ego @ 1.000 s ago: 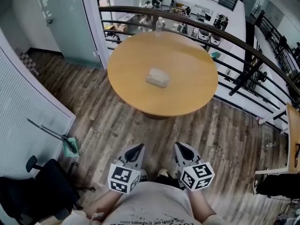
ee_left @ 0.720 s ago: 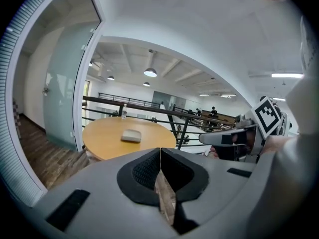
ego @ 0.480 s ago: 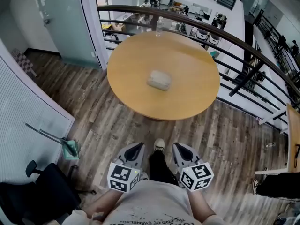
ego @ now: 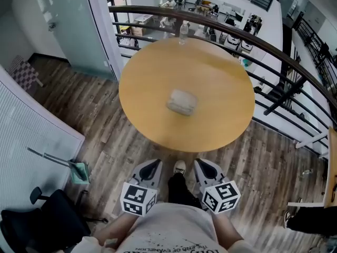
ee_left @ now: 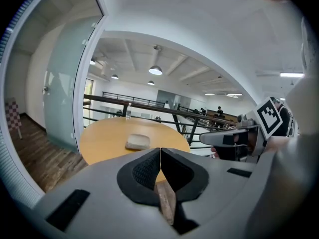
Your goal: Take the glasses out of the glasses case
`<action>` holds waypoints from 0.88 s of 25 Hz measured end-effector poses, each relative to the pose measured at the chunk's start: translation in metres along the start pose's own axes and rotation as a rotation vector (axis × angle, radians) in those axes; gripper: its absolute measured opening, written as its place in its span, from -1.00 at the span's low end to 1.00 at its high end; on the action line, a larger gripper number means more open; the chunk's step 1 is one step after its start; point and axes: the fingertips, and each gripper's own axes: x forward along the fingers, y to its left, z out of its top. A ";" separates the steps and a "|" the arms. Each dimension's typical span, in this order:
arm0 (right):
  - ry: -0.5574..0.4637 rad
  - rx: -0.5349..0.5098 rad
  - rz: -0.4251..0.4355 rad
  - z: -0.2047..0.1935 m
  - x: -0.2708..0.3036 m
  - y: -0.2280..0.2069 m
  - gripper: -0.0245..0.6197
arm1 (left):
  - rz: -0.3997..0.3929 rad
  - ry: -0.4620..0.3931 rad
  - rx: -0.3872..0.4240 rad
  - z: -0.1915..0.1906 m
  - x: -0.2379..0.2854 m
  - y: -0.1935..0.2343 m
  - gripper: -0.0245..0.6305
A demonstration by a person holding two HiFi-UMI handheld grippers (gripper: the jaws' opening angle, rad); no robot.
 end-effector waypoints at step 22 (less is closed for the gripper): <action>0.041 -0.005 0.121 0.093 0.144 -0.139 -0.84 | 0.082 -0.019 -0.052 0.104 0.176 0.066 -0.85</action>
